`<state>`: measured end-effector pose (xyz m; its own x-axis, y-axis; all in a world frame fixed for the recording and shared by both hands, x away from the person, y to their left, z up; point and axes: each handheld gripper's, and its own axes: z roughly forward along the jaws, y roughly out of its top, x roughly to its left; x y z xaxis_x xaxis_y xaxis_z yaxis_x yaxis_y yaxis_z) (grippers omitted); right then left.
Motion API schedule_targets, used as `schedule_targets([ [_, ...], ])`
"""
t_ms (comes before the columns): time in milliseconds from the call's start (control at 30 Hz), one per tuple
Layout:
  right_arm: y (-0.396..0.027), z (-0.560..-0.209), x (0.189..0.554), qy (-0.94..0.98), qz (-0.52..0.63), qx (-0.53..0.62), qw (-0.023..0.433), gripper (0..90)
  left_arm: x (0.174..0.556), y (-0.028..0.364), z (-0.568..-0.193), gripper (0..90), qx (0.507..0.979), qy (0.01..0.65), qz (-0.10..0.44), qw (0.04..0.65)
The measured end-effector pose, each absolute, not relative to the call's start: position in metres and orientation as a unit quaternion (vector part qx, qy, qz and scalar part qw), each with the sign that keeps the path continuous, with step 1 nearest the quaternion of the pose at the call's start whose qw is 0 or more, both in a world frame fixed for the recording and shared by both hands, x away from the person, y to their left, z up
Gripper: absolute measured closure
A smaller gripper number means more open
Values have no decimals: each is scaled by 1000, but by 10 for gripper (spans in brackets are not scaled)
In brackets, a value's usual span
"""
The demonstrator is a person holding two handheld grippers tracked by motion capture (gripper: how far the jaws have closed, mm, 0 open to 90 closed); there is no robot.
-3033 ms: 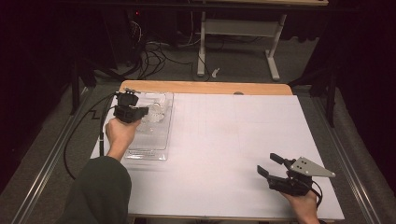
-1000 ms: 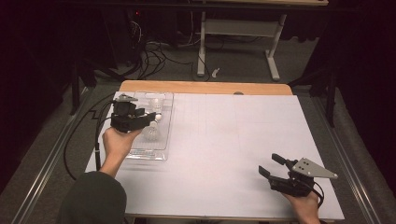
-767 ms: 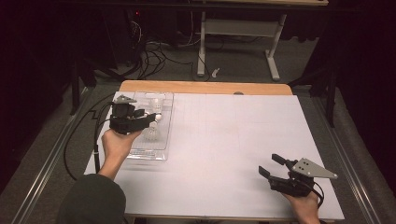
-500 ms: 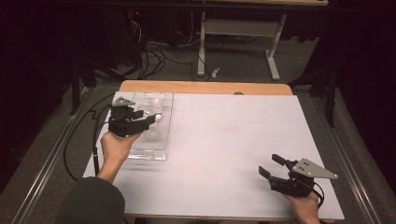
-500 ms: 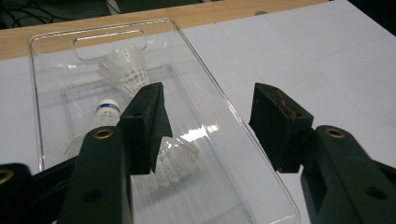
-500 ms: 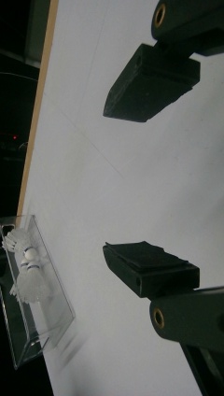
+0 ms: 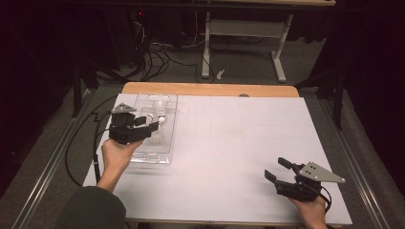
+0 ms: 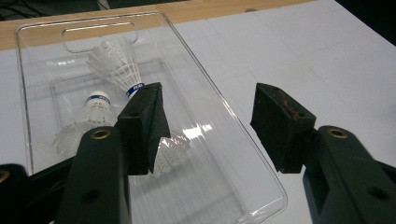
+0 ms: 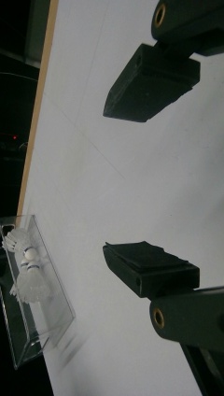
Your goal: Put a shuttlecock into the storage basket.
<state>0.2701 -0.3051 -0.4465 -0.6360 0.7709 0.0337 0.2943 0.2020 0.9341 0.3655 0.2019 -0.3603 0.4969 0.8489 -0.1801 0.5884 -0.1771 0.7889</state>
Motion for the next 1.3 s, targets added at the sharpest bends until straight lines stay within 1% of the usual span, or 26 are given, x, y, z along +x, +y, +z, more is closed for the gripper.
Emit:
schedule_targets([
  [533, -305, -447, 270, 740, 520, 360, 229, 291, 356, 203, -364, 422, 749, 474, 155, 437],
  [1300, -306, -447, 270, 737, 522, 362, 230, 292, 340, 209, -372, 418, 746, 463, 166, 449],
])
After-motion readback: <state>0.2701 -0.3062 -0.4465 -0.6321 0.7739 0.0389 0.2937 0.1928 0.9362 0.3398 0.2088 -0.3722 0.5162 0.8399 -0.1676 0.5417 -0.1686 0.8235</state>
